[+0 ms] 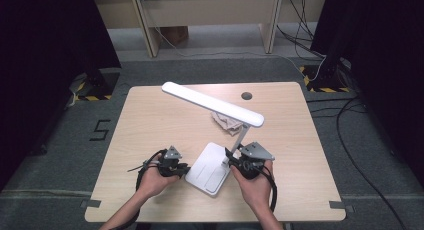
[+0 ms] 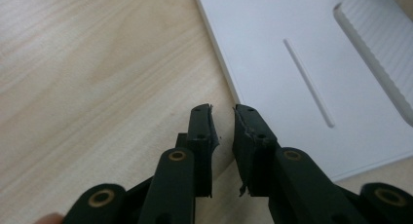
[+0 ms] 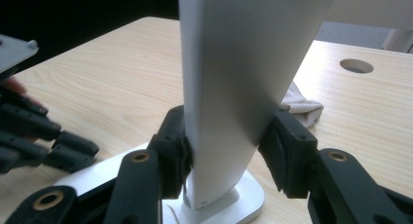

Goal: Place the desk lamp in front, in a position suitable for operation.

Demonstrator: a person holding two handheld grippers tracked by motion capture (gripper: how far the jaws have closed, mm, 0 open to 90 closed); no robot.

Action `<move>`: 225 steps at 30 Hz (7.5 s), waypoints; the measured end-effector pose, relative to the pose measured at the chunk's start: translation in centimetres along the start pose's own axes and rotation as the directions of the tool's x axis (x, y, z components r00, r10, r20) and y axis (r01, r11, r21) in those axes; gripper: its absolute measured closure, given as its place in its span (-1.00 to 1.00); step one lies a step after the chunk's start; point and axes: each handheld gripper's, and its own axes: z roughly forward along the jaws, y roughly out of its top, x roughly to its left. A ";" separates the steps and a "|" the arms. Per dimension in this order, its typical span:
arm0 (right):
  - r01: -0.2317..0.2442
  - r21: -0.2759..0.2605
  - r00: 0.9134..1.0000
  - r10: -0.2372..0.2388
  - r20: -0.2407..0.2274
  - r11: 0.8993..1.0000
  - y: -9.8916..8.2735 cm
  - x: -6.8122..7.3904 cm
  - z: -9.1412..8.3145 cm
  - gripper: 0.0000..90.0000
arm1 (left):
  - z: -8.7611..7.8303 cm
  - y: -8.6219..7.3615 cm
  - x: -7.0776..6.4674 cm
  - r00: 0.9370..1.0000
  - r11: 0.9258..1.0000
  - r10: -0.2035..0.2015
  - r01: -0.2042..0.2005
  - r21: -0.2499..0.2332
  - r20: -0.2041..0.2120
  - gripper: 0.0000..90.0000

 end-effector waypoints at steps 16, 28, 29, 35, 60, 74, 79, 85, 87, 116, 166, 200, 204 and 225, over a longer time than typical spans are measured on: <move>0.016 0.020 1.000 -0.016 -0.010 1.000 1.3 -0.5 2.6 0.37 | -0.3 -0.6 -1.7 0.999 1.000 -0.017 0.017 -0.001 0.029 0.65; 0.015 0.041 0.999 -0.014 -0.031 0.999 1.8 -0.4 3.2 0.20 | -0.2 -0.7 -2.1 1.000 1.000 0.003 -0.003 -0.014 0.000 0.57; 0.032 0.047 0.998 -0.030 -0.053 0.998 1.5 -0.5 2.3 0.09 | -0.2 -0.7 -2.1 1.000 1.000 0.007 -0.007 -0.014 -0.007 0.55; 0.044 0.055 0.998 -0.042 -0.050 0.998 0.2 -2.6 -1.3 0.00 | -0.1 -0.4 -1.9 1.000 1.000 0.008 -0.008 -0.014 -0.020 0.50; -0.053 0.238 0.998 0.046 0.035 0.970 1.9 -9.9 9.5 0.04 | -1.5 -2.1 -0.6 0.999 0.988 -0.031 0.026 -0.151 -0.025 0.30; -0.125 0.293 0.992 0.109 0.071 0.948 2.7 -10.8 14.4 0.00 | -1.4 -3.3 -0.7 0.998 0.982 -0.045 0.039 -0.186 -0.033 0.27; -0.134 0.323 0.990 0.116 0.075 0.937 2.9 -11.1 15.2 0.00 | -1.0 -3.3 -1.1 0.999 0.982 -0.037 0.032 -0.187 -0.021 0.27; -0.131 0.351 0.991 0.113 0.073 0.927 2.7 -10.8 15.8 0.00 | -1.0 -3.3 -1.0 0.999 0.982 -0.035 0.029 -0.189 -0.027 0.26; -0.123 0.370 0.992 0.105 0.067 0.921 2.1 -10.5 16.1 -0.01 | -1.0 -3.3 -0.9 0.999 0.982 -0.034 0.028 -0.187 -0.031 0.26; -0.079 0.350 0.996 0.086 -0.004 0.933 0.9 -9.8 15.9 0.74 | -1.0 -3.6 -0.6 0.998 0.984 -0.034 0.026 -0.175 -0.044 0.25; 0.014 0.314 1.000 -0.009 -0.016 0.949 -0.3 -10.2 1.5 0.76 | -2.7 -2.8 -1.7 0.997 0.968 -0.019 0.000 -0.250 -0.073 0.08; 0.127 0.359 0.985 -0.073 -0.159 0.925 -3.6 -5.5 -6.3 0.76 | -4.5 1.8 -5.6 0.994 0.936 0.104 -0.088 -0.340 0.029 -0.07; 0.143 0.360 0.977 -0.073 -0.202 0.922 -3.6 -4.5 -6.6 0.76 | -4.4 2.6 -6.2 0.988 0.933 0.134 -0.101 -0.345 0.073 -0.09; 0.264 0.314 0.912 -0.130 -0.390 0.912 -0.9 0.1 -3.4 0.76 | -3.1 4.4 -5.6 0.906 0.889 0.409 -0.368 -0.271 0.110 -0.33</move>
